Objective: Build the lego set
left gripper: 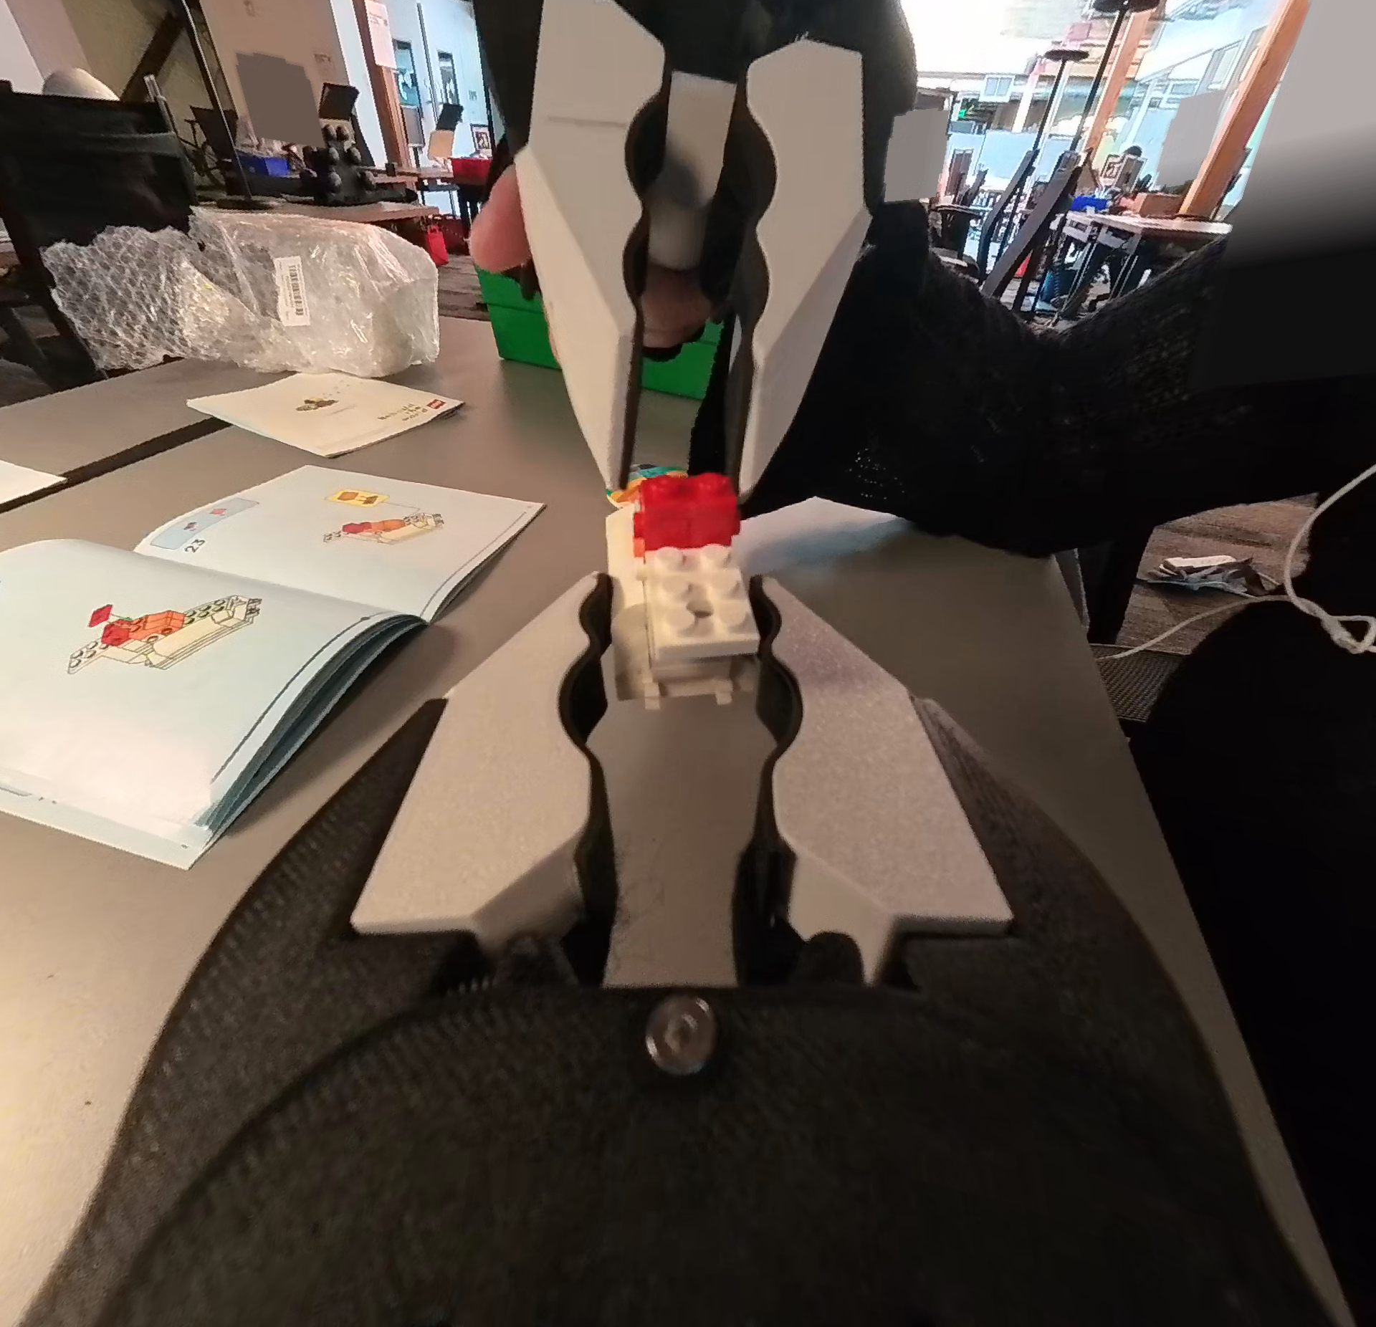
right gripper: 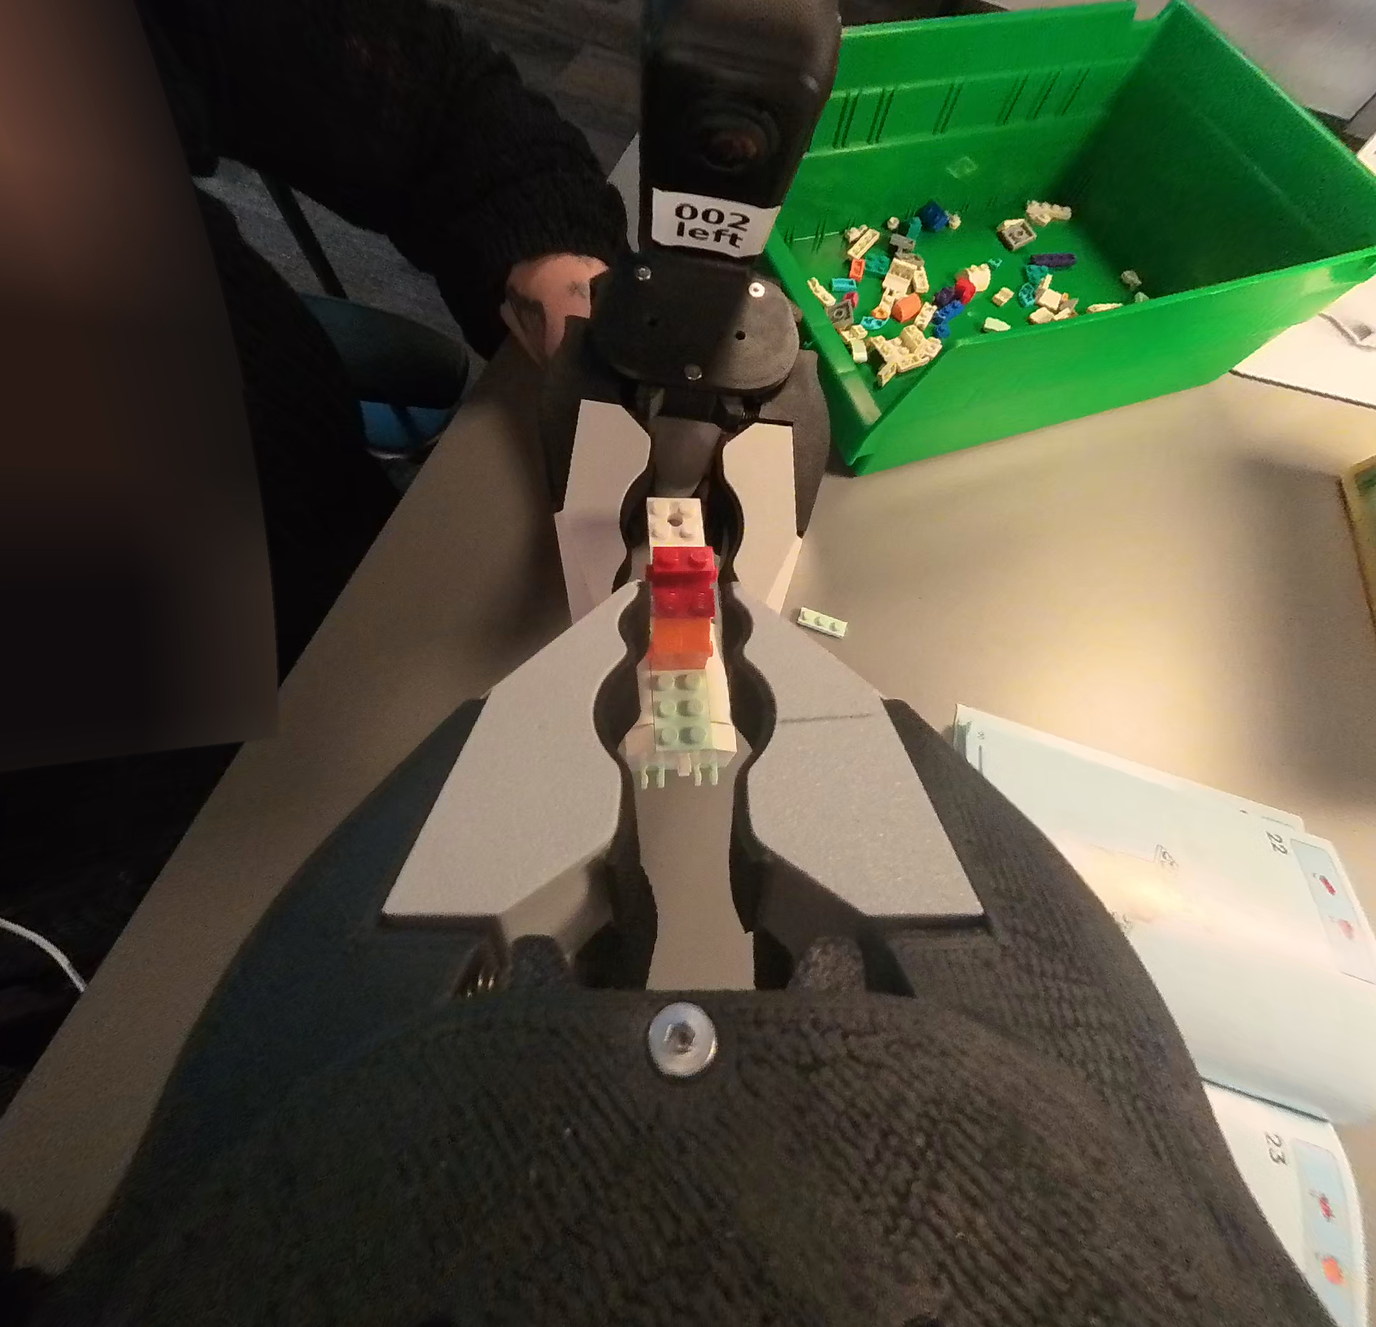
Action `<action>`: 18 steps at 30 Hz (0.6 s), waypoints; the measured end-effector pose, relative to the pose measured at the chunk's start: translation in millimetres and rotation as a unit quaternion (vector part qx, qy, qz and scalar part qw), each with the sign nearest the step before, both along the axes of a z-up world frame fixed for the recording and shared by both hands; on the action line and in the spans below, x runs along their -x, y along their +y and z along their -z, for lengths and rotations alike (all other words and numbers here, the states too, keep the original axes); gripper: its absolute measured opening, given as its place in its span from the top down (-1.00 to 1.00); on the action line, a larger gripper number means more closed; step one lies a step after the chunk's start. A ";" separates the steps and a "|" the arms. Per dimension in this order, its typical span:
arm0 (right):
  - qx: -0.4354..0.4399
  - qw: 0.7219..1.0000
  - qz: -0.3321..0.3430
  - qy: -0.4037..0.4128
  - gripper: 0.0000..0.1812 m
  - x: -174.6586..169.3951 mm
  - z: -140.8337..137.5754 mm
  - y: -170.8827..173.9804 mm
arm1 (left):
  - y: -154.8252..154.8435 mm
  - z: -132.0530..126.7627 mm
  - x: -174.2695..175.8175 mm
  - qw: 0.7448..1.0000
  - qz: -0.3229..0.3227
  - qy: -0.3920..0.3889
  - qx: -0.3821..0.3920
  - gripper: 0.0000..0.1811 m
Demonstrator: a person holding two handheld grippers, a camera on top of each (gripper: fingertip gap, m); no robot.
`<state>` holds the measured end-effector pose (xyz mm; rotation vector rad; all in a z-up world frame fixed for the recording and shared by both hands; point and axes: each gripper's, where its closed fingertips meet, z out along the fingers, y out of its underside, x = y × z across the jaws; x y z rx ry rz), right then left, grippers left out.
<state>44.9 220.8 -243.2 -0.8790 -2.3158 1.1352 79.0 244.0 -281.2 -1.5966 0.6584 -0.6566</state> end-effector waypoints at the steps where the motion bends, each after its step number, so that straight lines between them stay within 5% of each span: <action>1: 0.000 1.000 0.001 0.002 0.81 0.2 -0.5 0.2 | 0.1 -0.1 0.2 1.000 0.000 0.000 0.000 0.60; 6: -0.016 0.999 0.014 0.044 0.62 3.3 -11.7 5.4 | 0.5 -4.9 2.7 1.000 -0.004 -0.019 -0.002 0.60; 10: -0.111 0.987 0.027 0.111 0.41 2.6 -17.0 9.0 | 3.2 -10.1 10.4 0.998 -0.010 -0.056 0.010 0.60; 18: -0.382 0.906 0.045 0.178 -0.01 8.8 16.2 15.2 | 9.3 -13.1 22.1 0.991 -0.017 -0.124 0.043 0.60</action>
